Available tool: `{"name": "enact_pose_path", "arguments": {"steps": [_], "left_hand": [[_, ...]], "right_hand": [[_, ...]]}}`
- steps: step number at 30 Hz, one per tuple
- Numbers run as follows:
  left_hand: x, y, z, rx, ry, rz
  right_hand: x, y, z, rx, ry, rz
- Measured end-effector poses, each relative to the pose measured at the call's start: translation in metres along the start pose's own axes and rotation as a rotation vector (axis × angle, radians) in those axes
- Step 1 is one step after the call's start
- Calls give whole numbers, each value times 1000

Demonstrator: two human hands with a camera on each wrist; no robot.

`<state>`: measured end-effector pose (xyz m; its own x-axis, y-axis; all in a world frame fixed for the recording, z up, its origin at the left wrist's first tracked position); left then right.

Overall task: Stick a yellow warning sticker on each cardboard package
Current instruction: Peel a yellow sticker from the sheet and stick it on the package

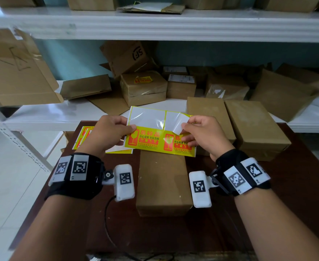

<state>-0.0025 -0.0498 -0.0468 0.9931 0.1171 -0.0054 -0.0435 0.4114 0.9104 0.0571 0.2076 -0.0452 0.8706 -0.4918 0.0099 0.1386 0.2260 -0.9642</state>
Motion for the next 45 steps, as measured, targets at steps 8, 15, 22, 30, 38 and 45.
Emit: {"name": "enact_pose_path", "arguments": {"steps": [8,15,22,30,38,45], "left_hand": [[-2,-2,1,8,0,3],[2,3,-3,51,-50,16],[3,3,-6,47,-59,-5],[0,2,-5,58,-26,-38],[-3,-1,-3,95,-7,-45],[-1,2,-1,135,-10,-40]], "right_hand": [[-1,1,1,16,-1,0],[-1,1,-1,9,-11,-12],[0,0,0,23,-12,-8],[1,-2,0,8,-12,-21],[0,0,2,16,-13,-33],[1,-1,4,27,-8,-30]]}}
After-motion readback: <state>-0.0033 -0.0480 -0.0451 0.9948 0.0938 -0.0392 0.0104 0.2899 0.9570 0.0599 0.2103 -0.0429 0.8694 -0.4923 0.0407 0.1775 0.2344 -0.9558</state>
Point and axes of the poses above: each hand's wrist, its own x-axis away from the middle knuckle, its own z-axis out of the back of the hand, y = z × x, the point moved 6 cm from there along -x, towards the middle knuckle, and after that the axes turned 14 degrees about y, right-handed, at the moved point
